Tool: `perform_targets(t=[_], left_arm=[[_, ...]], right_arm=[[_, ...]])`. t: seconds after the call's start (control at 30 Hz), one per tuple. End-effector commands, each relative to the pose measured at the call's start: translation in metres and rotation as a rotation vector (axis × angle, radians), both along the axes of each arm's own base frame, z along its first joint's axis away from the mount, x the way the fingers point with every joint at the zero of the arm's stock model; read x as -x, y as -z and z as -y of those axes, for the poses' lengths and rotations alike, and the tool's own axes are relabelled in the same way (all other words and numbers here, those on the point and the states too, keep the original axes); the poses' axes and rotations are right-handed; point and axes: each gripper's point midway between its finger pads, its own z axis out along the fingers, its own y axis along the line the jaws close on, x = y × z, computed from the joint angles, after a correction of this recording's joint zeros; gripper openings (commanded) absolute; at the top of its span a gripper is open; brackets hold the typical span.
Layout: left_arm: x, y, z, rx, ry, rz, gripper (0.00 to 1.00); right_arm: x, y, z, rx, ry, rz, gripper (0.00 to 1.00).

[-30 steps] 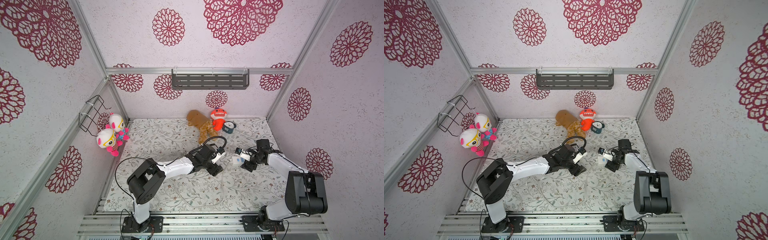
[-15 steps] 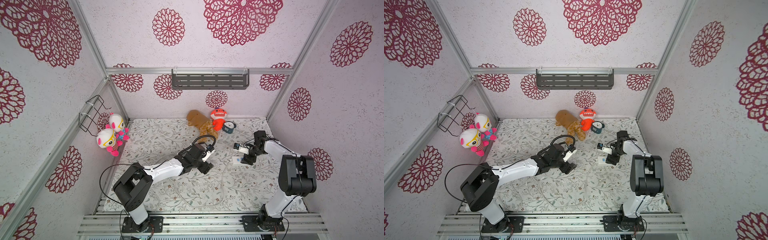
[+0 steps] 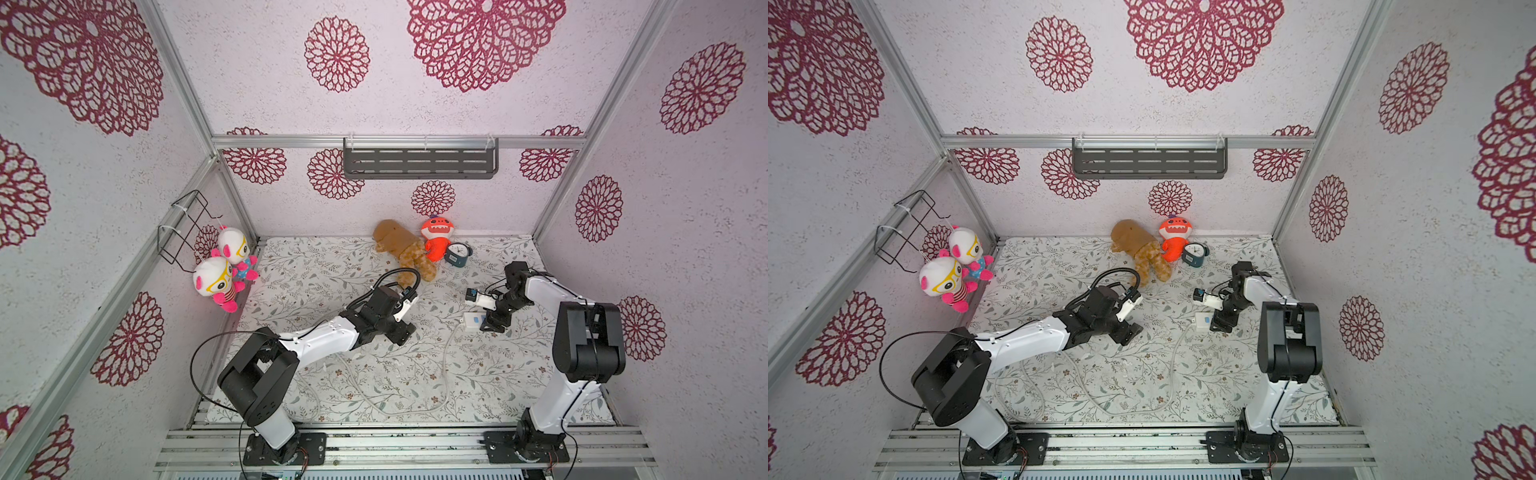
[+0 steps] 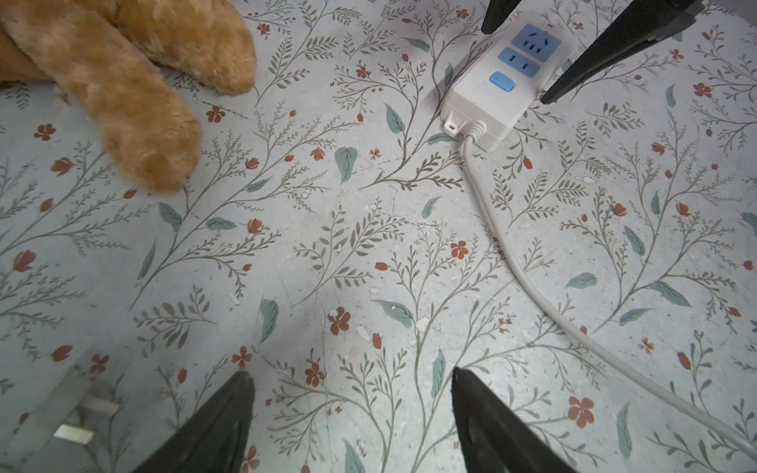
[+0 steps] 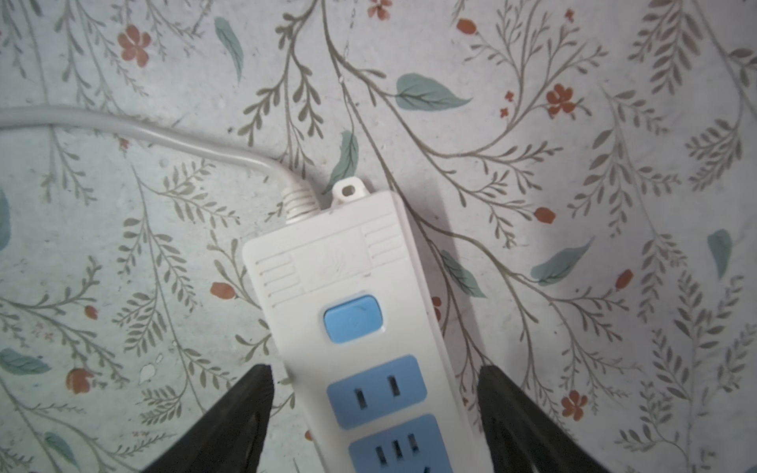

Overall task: Wrap the cord around the power strip
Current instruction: Move the power strip to the center of the board.

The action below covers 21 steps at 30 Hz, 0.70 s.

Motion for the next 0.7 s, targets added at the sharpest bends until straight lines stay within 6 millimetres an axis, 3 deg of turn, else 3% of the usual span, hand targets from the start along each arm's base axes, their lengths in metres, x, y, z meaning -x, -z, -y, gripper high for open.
perform_targets(t=[0.0, 0.23, 0.43, 0.67], left_arm=[[-0.003, -0.031, 0.002, 0.030, 0.025, 0.052, 0.80], [-0.009, -0.041, -0.002, 0.026, 0.007, 0.102, 0.80], [-0.010, -0.037, -0.008, 0.001, -0.002, 0.114, 0.79], [-0.006, -0.048, -0.025, -0.010, -0.037, 0.152, 0.77]], right_arm=[[-0.004, -0.002, -0.005, -0.009, -0.027, -0.017, 0.82], [0.006, 0.000, -0.021, -0.009, -0.021, -0.072, 0.80], [0.019, -0.003, -0.036, -0.033, 0.024, -0.103, 0.70], [0.026, -0.003, -0.059, -0.031, 0.026, -0.116, 0.63]])
